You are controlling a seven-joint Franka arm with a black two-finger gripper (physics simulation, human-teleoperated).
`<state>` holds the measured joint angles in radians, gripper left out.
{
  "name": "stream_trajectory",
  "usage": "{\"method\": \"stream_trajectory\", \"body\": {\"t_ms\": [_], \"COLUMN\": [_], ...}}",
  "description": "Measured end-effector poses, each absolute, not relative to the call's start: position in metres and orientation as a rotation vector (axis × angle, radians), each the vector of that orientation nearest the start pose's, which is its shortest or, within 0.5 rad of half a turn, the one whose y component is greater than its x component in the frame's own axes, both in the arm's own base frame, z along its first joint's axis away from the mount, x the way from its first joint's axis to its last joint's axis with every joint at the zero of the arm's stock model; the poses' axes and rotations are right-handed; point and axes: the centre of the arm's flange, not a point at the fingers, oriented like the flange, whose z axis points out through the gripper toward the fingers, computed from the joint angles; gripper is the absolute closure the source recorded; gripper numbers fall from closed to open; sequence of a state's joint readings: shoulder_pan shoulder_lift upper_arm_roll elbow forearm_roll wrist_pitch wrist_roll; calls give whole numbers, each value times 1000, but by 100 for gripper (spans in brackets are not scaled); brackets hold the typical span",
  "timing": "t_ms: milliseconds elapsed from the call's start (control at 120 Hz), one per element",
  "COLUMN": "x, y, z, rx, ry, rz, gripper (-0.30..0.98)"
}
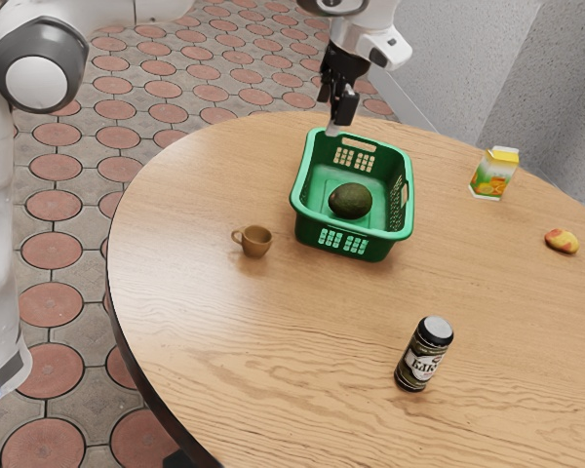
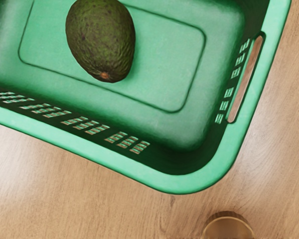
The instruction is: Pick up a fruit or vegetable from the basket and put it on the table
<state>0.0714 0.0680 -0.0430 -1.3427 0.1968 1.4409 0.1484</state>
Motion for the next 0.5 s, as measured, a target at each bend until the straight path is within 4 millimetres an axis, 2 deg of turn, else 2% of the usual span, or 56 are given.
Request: {"method": "stream_trajectory", "body": {"t_ms": [100, 133, 150, 175, 200, 233, 267, 317, 333, 358, 392, 425, 450, 475, 500], "x": [559, 556, 550, 535, 520, 507, 509, 533, 539, 546, 547, 541, 535, 530, 530], "y": [42, 42, 42, 42, 41, 40, 39, 32, 21, -7, -64, -125, -163, -187, -195], "z": [683, 691, 707, 753, 789, 815, 815, 781, 771, 757, 744, 735, 728, 722, 717], "rx": [-2945, -2950, -2950, -2945, -2939, -2937, -2945, -2984, -2993, -3002, -3001, -2984, -2969, -2959, -2957], "ry": [147, 147, 142, 131, 124, 123, 129, 169, 203, 287, 446, 617, 723, 791, 815], "rz": [-14, -36, -80, -221, -334, -416, -418, -319, -287, -249, -215, -194, -177, -161, -146], "gripper": [0, 0, 0, 0, 0, 0, 0, 0, 0, 0, 0, 0, 0, 0, 1]}}
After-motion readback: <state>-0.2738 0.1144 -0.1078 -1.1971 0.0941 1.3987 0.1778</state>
